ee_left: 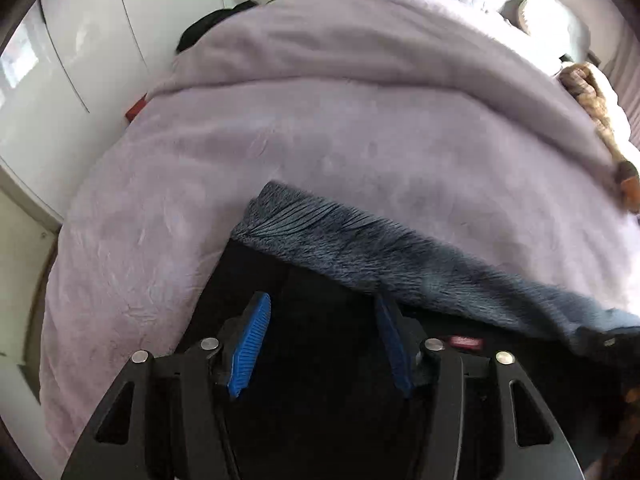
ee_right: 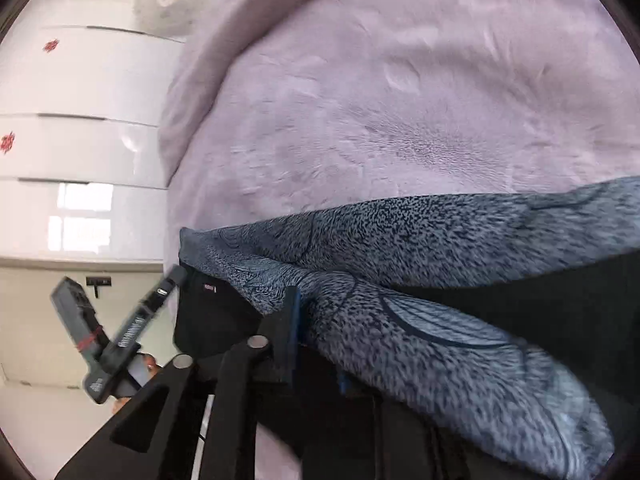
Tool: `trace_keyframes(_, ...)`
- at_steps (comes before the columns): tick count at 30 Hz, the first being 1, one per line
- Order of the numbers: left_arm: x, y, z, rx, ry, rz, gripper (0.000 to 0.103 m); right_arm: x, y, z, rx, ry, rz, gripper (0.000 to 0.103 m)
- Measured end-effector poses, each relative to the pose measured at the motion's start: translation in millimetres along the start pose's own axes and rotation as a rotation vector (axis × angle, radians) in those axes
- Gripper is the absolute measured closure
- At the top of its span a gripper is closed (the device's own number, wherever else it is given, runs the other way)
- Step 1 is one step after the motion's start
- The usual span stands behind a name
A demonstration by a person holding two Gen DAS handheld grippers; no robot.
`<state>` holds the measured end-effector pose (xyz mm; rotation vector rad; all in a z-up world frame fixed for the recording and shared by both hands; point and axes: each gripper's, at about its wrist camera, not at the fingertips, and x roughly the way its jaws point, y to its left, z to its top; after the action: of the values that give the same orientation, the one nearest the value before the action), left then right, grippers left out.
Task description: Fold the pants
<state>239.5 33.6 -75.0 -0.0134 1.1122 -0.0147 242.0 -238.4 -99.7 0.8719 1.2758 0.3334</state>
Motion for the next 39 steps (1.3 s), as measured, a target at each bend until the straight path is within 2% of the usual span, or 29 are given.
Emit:
trace_keyframes(2,-10,1,0,0.009,-0.003,0.004,0.037,1,-2,1,0.029,-0.001,0.030,0.075)
trace_keyframes(3,-17,0,0,0.019,0.001,0.001,0.037,-3,3,-1,0.028,0.000,0.056,0.060)
trace_keyframes(4,-27,-3,-1,0.037,0.004,-0.007,0.037,-8,9,-2,0.015,0.002,0.071,0.034)
trace_keyframes(5,-38,-8,-2,0.064,0.004,-0.020,0.037,-13,16,-4,-0.004,0.002,0.073,0.022)
trace_keyframes(6,-48,-14,-5,0.092,0.001,-0.036,0.037,-23,24,-8,-0.027,-0.001,0.065,0.016)
trace_keyframes(8,-71,-38,-16,0.166,0.008,-0.072,0.037,-56,38,-30,-0.081,-0.022,0.058,0.016)
trace_keyframes(10,-88,-64,-32,0.227,0.039,-0.144,0.037,-98,38,-52,-0.115,-0.072,0.031,0.016)
trace_keyframes(12,-100,-102,-51,0.287,0.098,-0.247,0.037,-133,28,-77,-0.120,-0.116,-0.026,0.016)
trace_keyframes(14,-106,-142,-68,0.334,0.155,-0.338,0.037,-170,6,-103,-0.087,-0.162,-0.123,0.016)
trace_keyframes(16,-117,-187,-93,0.392,0.202,-0.419,0.037,-202,-25,-135,-0.008,-0.198,-0.189,0.017)
trace_keyframes(20,-119,-258,-124,0.418,0.309,-0.541,0.037,-263,-99,-199,0.186,-0.244,-0.235,0.017)
trace_keyframes(24,-107,-305,-148,0.410,0.373,-0.537,0.037,-308,-166,-263,0.355,-0.275,-0.265,0.017)
trace_keyframes(26,-101,-322,-155,0.396,0.410,-0.536,0.037,-324,-207,-296,0.460,-0.277,-0.271,0.018)
trace_keyframes(29,-97,-338,-164,0.409,0.429,-0.515,0.037,-330,-243,-322,0.567,-0.279,-0.236,0.024)
trace_keyframes(31,-96,-341,-174,0.421,0.441,-0.513,0.037,-330,-262,-333,0.628,-0.297,-0.157,0.030)
trace_keyframes(32,-92,-342,-178,0.428,0.451,-0.508,0.037,-328,-273,-337,0.657,-0.307,-0.089,0.032)
trace_keyframes(33,-92,-340,-180,0.430,0.457,-0.508,0.037,-324,-282,-340,0.683,-0.314,-0.019,0.039)
trace_keyframes(35,-88,-345,-183,0.427,0.467,-0.507,0.037,-312,-286,-338,0.719,-0.318,0.083,0.066)
trace_keyframes(36,-86,-347,-184,0.426,0.468,-0.508,0.045,-306,-289,-337,0.738,-0.321,0.129,0.086)
trace_keyframes(37,-86,-349,-183,0.424,0.467,-0.514,0.068,-303,-290,-336,0.744,-0.328,0.150,0.091)
trace_keyframes(39,-87,-351,-177,0.420,0.478,-0.526,0.072,-304,-276,-324,0.695,-0.357,0.161,0.091)
